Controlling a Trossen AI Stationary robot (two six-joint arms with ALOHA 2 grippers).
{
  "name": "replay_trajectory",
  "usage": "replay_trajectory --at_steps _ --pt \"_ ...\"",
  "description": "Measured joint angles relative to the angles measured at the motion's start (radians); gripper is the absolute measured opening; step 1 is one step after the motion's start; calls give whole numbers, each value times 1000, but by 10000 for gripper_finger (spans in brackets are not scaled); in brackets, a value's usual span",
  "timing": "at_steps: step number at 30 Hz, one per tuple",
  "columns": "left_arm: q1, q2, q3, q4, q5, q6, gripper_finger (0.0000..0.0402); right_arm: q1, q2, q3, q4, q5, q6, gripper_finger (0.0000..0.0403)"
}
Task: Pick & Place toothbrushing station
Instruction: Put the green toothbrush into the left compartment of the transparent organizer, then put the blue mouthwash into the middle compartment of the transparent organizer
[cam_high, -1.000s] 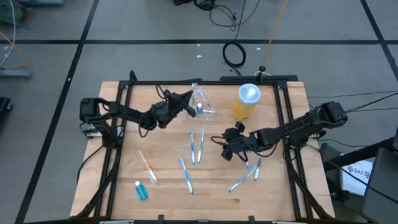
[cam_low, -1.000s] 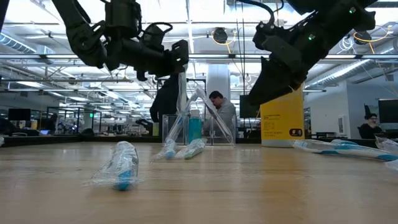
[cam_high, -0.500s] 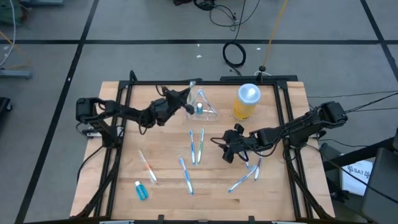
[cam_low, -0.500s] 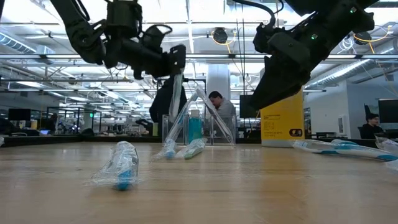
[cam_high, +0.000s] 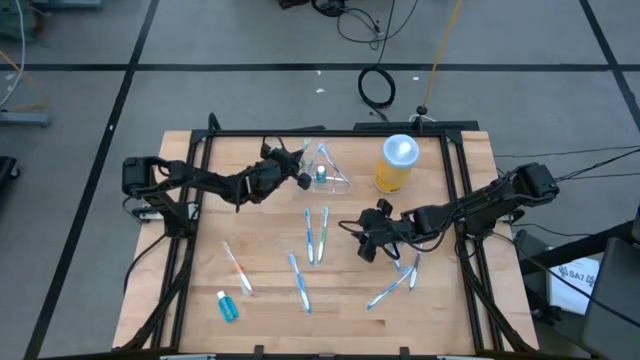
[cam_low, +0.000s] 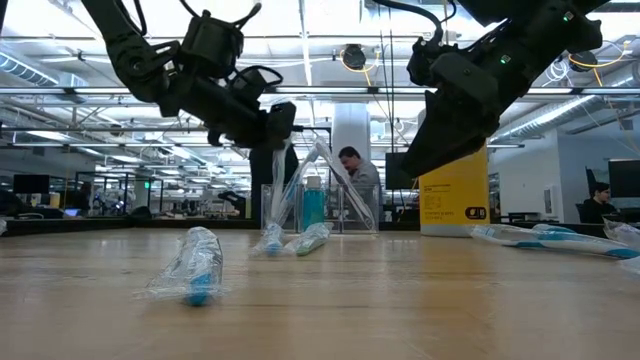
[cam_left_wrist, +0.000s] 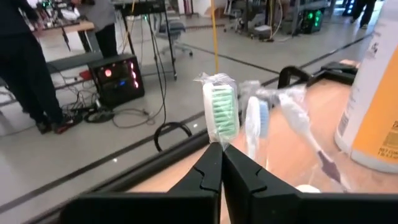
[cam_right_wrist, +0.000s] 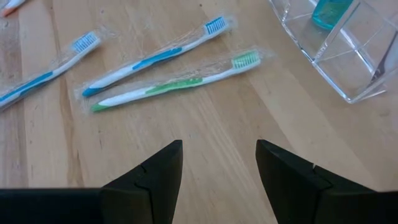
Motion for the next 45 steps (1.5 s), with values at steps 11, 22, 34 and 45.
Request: replay_trajectory --at_steps 11,22,34,45 --pt "-2 -2 0 -103 131 -45 38 2 0 0 0 -2 29 199" --pt "-10 -1 0 -135 139 -42 118 3 0 0 -21 -4 83 199" --pt "-26 -98 0 -251 132 -94 176 2 -177 -2 -413 -108 427 199" --pt "-61 -133 0 -292 132 -103 177 2 -409 -29 -770 -49 825 199"
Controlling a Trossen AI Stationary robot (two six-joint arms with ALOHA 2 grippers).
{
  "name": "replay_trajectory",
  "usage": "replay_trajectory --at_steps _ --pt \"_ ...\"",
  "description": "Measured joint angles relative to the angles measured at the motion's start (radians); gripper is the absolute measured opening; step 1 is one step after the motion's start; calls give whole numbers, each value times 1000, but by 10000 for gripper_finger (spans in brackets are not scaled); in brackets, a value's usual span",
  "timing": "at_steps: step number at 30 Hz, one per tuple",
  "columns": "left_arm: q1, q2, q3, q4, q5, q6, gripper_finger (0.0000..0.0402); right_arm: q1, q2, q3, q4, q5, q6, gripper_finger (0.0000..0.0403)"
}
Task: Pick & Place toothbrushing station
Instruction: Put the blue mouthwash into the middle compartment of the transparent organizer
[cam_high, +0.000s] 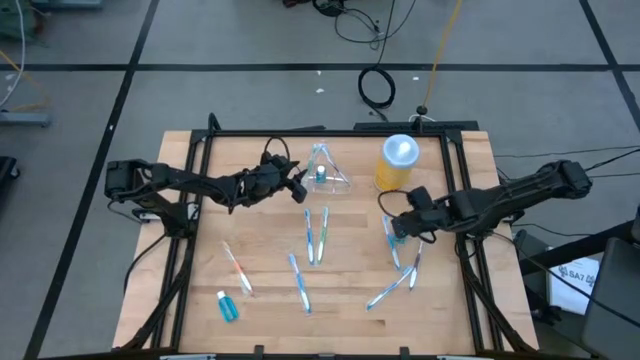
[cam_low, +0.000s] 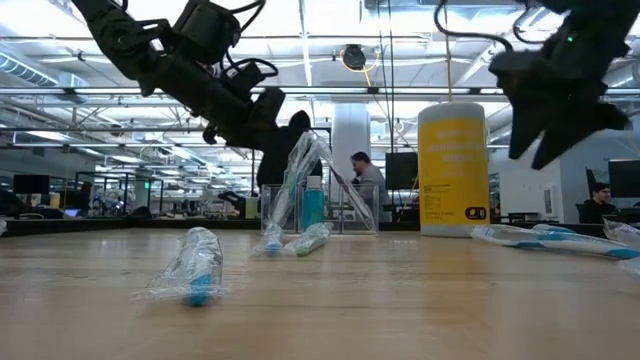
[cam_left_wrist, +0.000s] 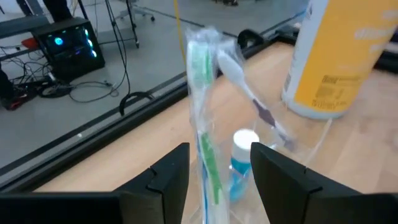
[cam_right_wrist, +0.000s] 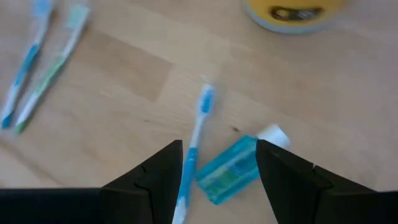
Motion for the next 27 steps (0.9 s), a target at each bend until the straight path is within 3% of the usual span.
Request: replay_trajectory --at_steps 10,16,27 --pt "-7 0 0 8 0 0 177 -22 -11 -211 85 -6 236 199" --pt "-7 0 0 9 0 -1 177 -50 -11 -315 332 -22 236 199" --pt "-6 0 0 24 1 -15 177 -100 -14 -427 515 15 172 199"
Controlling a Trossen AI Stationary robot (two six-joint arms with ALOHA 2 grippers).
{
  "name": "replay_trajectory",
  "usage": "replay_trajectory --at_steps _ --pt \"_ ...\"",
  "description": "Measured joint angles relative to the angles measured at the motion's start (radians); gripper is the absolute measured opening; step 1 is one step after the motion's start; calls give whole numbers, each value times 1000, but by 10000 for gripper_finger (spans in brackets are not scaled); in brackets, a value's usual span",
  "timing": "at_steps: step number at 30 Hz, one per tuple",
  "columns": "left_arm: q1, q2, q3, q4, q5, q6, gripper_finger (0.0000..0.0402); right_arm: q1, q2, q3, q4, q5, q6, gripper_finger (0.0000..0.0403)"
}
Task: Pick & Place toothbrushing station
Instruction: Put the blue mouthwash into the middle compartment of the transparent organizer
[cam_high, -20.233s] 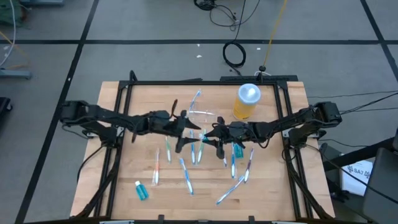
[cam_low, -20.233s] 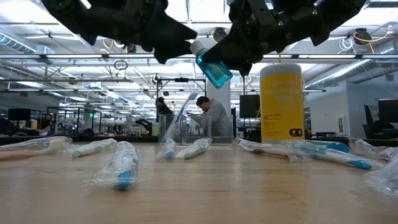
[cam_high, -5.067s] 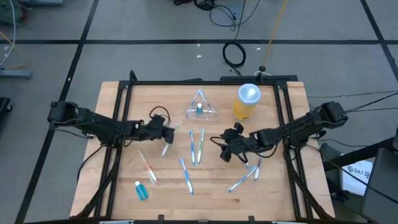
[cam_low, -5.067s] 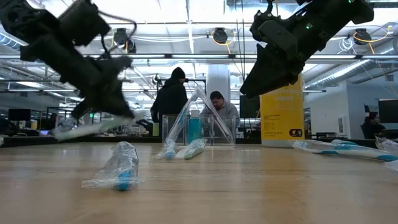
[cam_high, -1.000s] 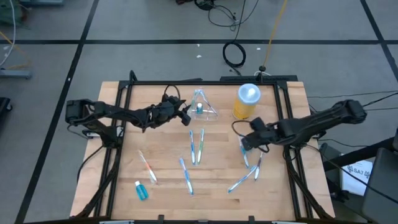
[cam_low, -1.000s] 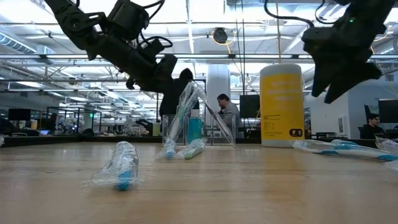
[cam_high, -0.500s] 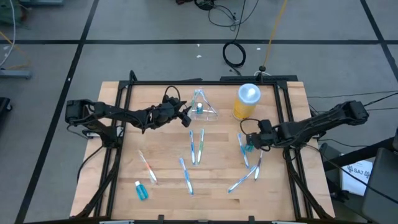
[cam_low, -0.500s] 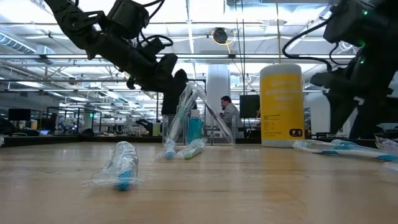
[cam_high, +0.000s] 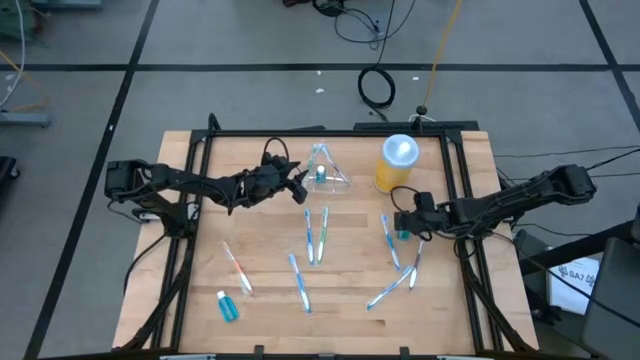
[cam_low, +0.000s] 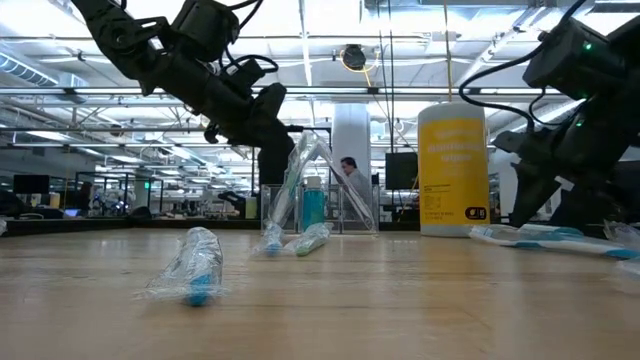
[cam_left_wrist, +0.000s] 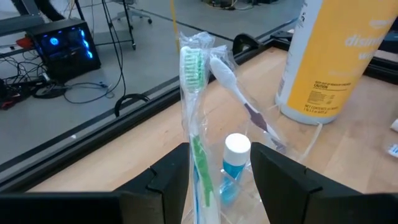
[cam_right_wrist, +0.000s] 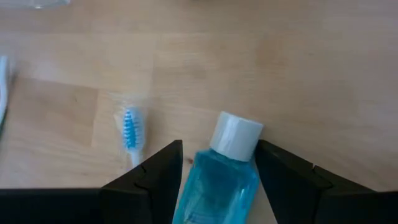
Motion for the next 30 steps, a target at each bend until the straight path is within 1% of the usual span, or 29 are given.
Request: replay_trajectory --at_steps 7,14,18,22,30 --pt "0 0 0 1 0 0 177 -1 2 -1 5 -7 -44 192" --pt "0 0 0 1 0 -1 177 -2 2 -2 -2 -9 -53 150" --pt "0 0 0 1 0 -1 177 -2 3 -2 3 -13 -67 136" --pt "0 0 0 1 0 -1 177 -2 3 -2 6 -13 -77 132" --pt "0 0 0 0 1 -1 177 -2 1 -5 57 2 -146 131"
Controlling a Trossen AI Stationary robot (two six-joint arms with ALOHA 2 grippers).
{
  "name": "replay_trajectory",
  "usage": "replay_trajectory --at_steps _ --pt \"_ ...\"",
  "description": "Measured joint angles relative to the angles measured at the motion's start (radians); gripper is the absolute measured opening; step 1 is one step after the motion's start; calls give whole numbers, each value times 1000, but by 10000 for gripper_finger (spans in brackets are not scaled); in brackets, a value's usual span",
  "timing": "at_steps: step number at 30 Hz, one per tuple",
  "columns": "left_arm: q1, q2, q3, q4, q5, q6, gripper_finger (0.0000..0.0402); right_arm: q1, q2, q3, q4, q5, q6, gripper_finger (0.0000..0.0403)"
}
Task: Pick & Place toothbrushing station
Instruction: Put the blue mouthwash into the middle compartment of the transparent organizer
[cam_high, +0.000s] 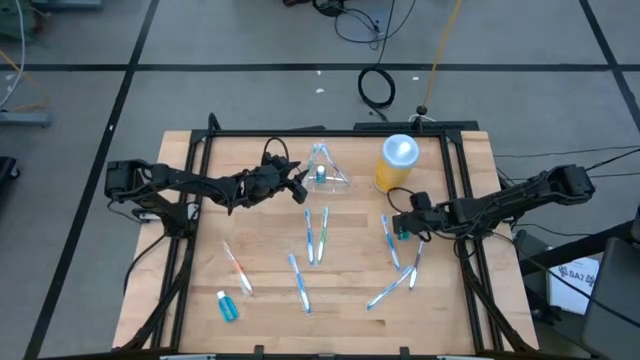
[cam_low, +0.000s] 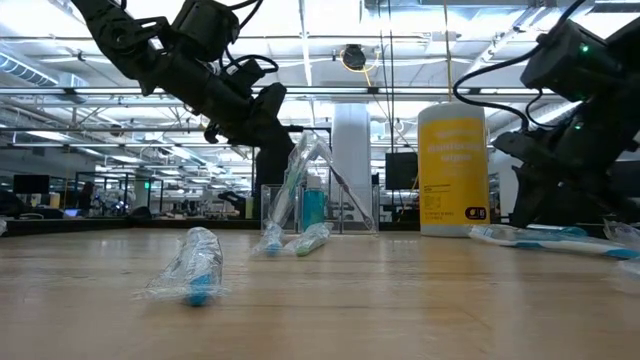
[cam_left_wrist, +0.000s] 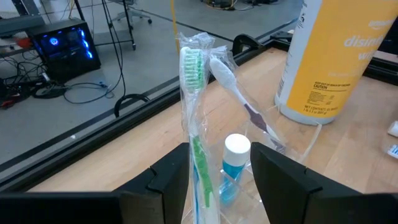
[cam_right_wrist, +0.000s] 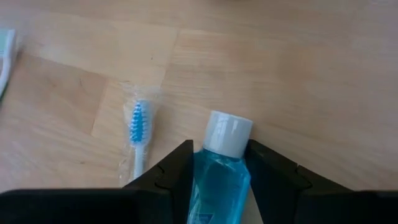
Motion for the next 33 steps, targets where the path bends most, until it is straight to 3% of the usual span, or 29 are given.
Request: replay_trajectory --at_steps 14,26,33 --pt "-25 0 0 31 64 -5 177 1 -15 -1 244 6 -272 129" --pt "-82 0 0 177 212 -28 177 1 -28 1 785 63 -791 129" --pt "-116 0 0 242 243 1 177 1 18 1 1015 64 -965 118"
